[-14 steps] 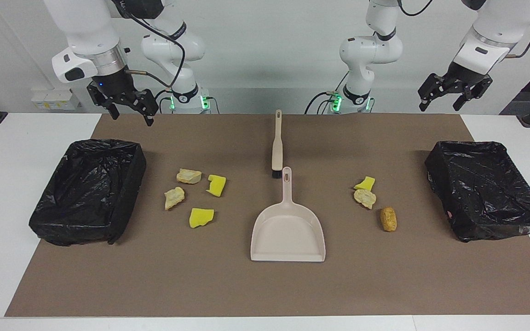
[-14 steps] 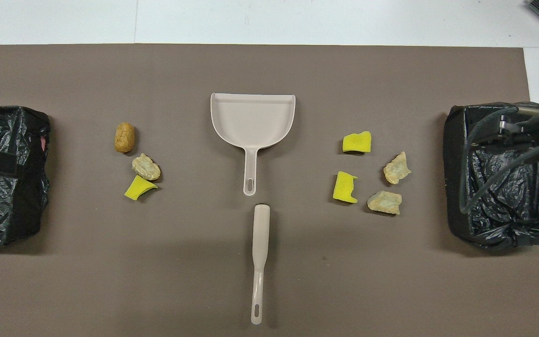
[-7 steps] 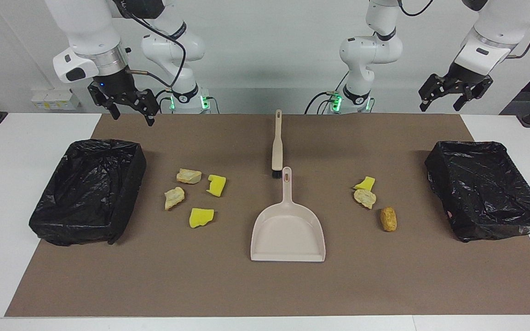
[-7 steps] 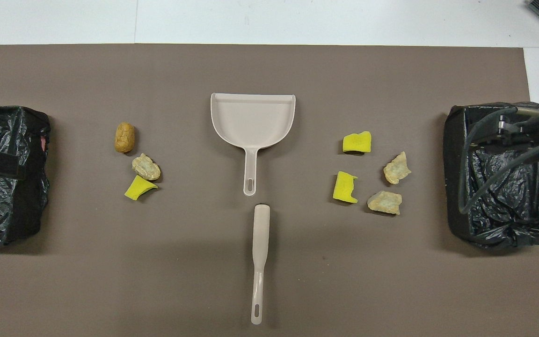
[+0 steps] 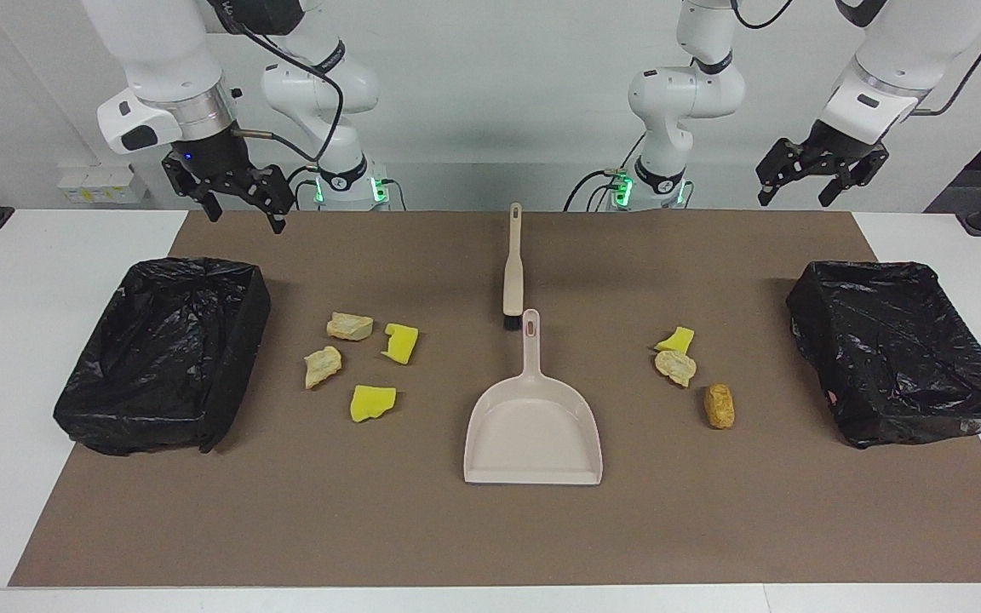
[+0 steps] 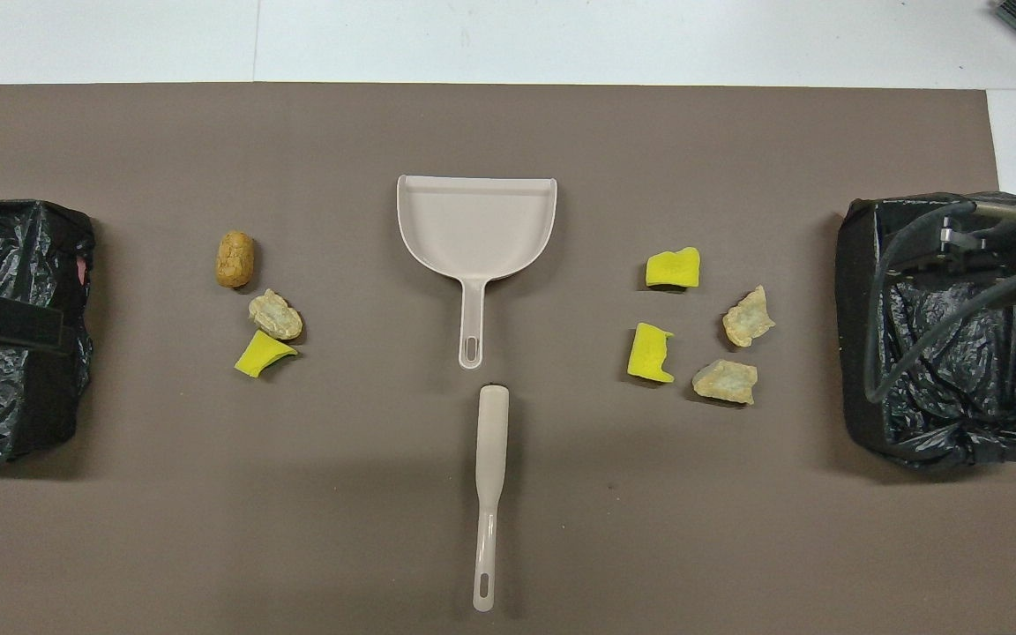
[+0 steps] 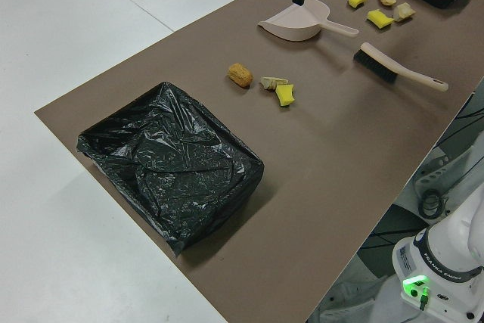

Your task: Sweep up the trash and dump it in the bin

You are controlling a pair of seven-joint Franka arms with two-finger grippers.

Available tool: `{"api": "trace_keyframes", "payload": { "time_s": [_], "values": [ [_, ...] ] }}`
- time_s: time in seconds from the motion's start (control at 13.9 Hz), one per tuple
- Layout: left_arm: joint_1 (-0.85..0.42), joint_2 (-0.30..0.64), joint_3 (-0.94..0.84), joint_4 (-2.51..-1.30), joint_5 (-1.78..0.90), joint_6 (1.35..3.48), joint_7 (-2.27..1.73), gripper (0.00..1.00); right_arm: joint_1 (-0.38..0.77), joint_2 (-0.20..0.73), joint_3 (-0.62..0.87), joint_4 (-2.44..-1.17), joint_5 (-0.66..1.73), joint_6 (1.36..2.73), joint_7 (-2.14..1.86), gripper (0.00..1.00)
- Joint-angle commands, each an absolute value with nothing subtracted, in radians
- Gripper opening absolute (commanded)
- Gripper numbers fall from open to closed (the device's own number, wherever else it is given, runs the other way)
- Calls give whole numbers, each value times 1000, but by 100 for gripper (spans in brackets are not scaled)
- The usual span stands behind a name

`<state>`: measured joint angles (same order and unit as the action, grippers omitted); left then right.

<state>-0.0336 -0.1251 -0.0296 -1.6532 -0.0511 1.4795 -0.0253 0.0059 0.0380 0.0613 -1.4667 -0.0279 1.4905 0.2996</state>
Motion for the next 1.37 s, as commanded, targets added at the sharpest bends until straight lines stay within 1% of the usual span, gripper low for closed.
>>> {"api": "trace_keyframes", "payload": {
  "time_s": [0.0,0.14,0.29,0.43,0.58,0.65,0.79,1.01,1.08,1.22,1.29],
  "values": [
    [-82,-198,-26,-1768,-66,1514,-35,100,-9,20,64,-1491,-9,1499,273,100],
    [-142,-271,-28,-1880,-66,1520,-35,100,-8,23,66,-1489,-11,1517,273,100],
    [-228,-336,-28,-1986,-66,1543,-64,100,8,29,71,-1488,-12,1546,278,100],
    [-320,-345,-28,-2037,-66,1590,-202,100,24,44,81,-1485,-23,1568,287,100],
    [-443,-344,-28,-2087,-80,1676,-351,100,80,83,81,-1482,-31,1626,305,100],
    [-493,-342,-28,-2120,-109,1721,-407,100,98,106,81,-1480,-31,1643,328,100],
    [-605,-344,-28,-2192,-123,1829,-507,100,162,188,81,-1428,-32,1696,398,100],
    [-747,-325,-28,-2285,-123,1986,-635,100,248,306,80,-1385,-32,1788,457,100],
    [-788,-305,-28,-2328,-123,2058,-670,100,285,342,81,-1365,-34,1817,504,100],
    [-866,-205,-26,-2358,-123,2164,-719,100,340,406,81,-1329,-34,1861,584,100],
    [-876,-181,-26,-2362,-123,2174,-753,100,369,443,80,-1301,-34,1870,603,100]
  ]
}}
